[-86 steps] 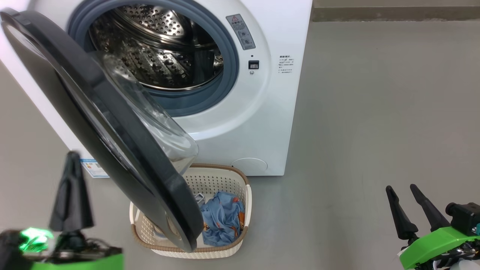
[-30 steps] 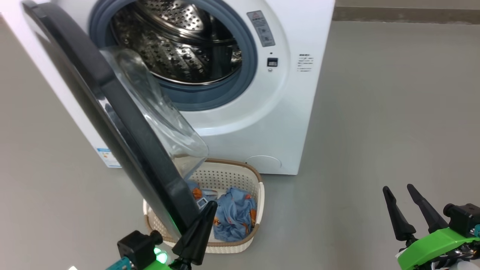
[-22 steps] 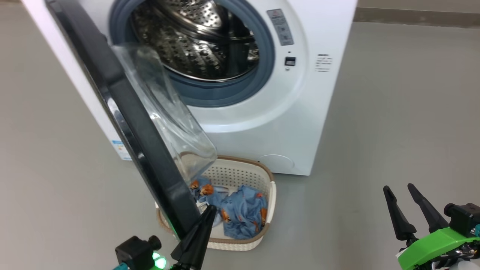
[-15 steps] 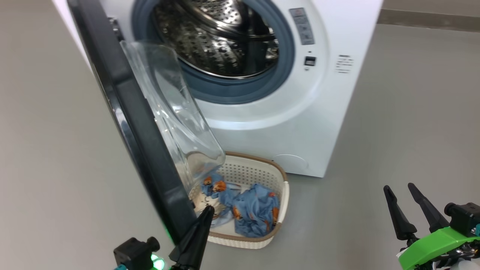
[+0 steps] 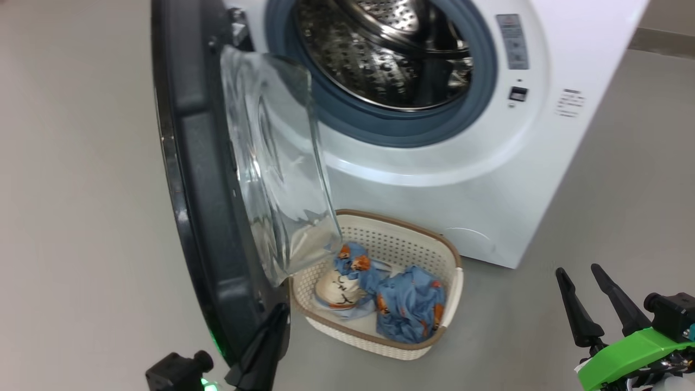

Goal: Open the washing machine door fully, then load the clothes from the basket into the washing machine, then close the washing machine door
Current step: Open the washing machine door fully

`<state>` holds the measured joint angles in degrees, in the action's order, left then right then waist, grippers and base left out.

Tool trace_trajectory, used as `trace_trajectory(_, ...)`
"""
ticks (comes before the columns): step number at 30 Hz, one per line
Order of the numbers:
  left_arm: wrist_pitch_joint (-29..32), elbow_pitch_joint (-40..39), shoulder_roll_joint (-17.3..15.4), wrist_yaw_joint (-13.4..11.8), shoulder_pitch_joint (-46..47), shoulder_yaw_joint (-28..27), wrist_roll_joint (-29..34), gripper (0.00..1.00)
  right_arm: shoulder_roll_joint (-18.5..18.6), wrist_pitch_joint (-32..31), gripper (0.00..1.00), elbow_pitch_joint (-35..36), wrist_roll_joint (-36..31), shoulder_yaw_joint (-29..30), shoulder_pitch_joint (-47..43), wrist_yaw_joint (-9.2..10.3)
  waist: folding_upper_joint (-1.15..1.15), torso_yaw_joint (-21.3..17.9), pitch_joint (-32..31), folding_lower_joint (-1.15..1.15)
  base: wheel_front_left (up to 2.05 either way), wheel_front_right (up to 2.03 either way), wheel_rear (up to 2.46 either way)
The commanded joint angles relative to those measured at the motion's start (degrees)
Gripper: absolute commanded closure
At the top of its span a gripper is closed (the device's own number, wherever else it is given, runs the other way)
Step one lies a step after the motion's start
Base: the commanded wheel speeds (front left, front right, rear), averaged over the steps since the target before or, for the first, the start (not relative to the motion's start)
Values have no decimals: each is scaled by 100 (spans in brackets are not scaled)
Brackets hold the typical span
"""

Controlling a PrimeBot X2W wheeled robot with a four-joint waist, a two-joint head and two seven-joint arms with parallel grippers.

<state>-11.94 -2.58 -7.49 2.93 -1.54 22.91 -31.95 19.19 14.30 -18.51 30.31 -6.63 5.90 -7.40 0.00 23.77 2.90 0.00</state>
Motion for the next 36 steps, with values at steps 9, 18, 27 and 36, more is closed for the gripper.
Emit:
trace_trajectory(9,33,-238,-325,-421,39,-683,60,100,90,70,0,127,-107,-155,117,-9,0,365,44,0,0,0,0)
trace_trajectory(18,-6,-81,-623,-664,78,-1188,28,100,83,70,0,132,-109,-252,117,-9,0,413,72,0,0,0,0)
trace_trajectory(27,-115,471,-980,-824,349,-1818,-51,100,93,70,0,124,-89,-326,144,-9,0,346,111,0,0,0,0)
trace_trajectory(36,-230,1186,-1145,-871,805,-2233,-82,100,154,70,0,114,-81,-356,193,-9,0,302,208,0,0,0,0)
